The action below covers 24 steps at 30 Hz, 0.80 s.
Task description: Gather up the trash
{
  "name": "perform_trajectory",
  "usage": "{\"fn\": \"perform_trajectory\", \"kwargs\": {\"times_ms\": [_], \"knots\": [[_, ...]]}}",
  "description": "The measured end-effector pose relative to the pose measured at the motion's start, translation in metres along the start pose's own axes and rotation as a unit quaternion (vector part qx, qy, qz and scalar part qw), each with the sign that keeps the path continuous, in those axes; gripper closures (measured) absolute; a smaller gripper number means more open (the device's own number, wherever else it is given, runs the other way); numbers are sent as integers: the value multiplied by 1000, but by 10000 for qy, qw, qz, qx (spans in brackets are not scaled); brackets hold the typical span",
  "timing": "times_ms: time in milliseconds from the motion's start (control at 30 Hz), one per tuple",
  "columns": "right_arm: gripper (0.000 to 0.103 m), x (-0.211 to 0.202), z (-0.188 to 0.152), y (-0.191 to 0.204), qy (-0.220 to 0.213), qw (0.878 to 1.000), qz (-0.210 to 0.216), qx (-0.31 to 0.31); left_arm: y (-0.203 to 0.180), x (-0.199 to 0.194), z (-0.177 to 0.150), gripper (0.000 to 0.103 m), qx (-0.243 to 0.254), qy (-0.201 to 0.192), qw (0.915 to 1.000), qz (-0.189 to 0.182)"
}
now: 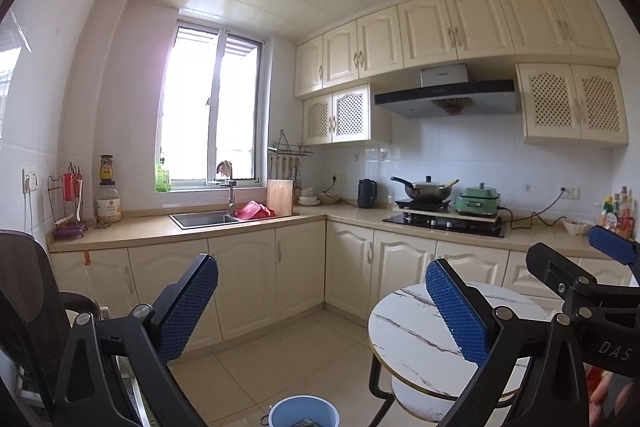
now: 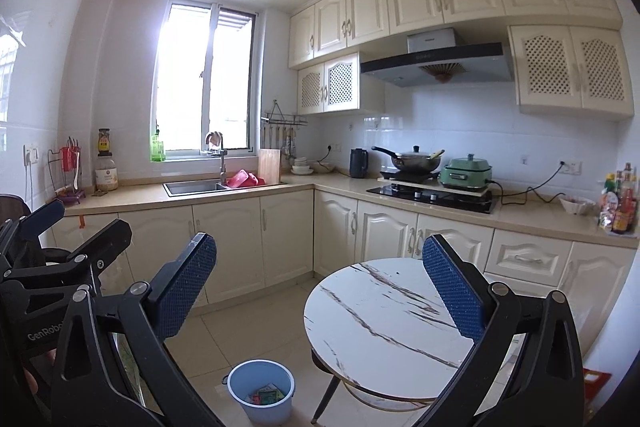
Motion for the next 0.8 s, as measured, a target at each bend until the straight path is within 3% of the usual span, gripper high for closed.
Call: {"fn": "perform_trajectory", "kwargs": {"times_ms": [800], "knots": [[0,-3,-6,-6,75,9999,-98,-14,15,22,42,1,63,38,9999,-100]]}}
Point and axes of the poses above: each gripper's, at about its wrist camera, not at the fingertips, and x roughly the way its jaws point, y to its left, z to its top, the point moved 4 cm from there along x, roughly the way its jaws point, and after that the axes turned 13 degrees about -y, right-handed, at the moved point
